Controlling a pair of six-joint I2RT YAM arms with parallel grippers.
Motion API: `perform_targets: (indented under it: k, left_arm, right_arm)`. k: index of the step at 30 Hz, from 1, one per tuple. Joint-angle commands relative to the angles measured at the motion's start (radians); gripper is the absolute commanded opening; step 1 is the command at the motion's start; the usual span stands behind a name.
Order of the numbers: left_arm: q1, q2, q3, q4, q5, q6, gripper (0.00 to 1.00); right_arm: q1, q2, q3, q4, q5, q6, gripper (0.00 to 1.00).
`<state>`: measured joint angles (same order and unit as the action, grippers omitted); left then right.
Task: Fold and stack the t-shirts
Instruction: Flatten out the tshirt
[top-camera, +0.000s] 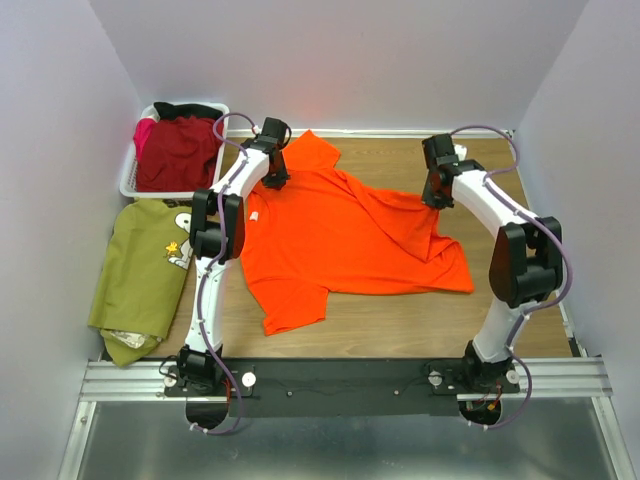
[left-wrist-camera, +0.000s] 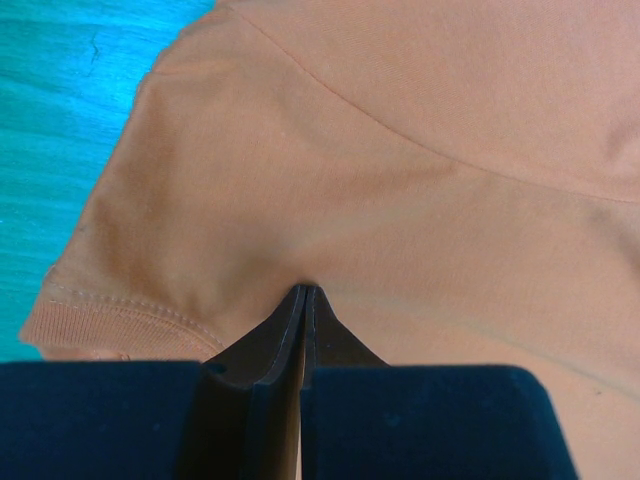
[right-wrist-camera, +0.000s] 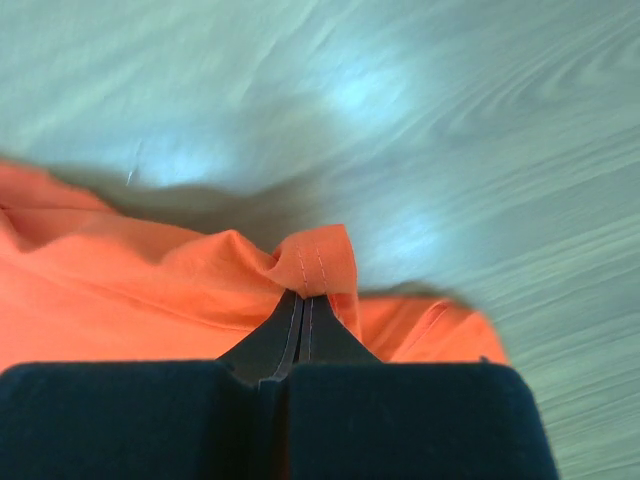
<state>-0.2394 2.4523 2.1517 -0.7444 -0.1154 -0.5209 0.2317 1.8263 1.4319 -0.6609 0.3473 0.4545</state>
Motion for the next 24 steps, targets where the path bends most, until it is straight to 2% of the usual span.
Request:
perform_targets:
  k: [1,7,14,18,24]
  left_arm:
    - [0.015,0.053,-0.003,-0.072,-0.009,0.028,0.11]
    - [0.015,0.051,-0.004,-0.073,-0.017,0.044,0.1]
    - [0.015,0.048,-0.013,-0.073,-0.021,0.056,0.09]
    - [0.015,0.048,-0.016,-0.073,-0.029,0.062,0.09]
    - [0.015,0.051,-0.016,-0.084,-0.046,0.07,0.09]
  right_arm:
    - [-0.078,0.1,0.134,-0.028,0.07,-0.031,0.01]
    - [-0.153,0.244,0.327,-0.023,0.05,-0.056,0.01]
    - [-0.187,0.456,0.565,-0.016,0.024,-0.103,0.01]
    - [-0.2,0.565,0.649,-0.017,0.015,-0.112,0.01]
    - [-0.227,0.617,0.723,-0.016,-0.011,-0.106,0.01]
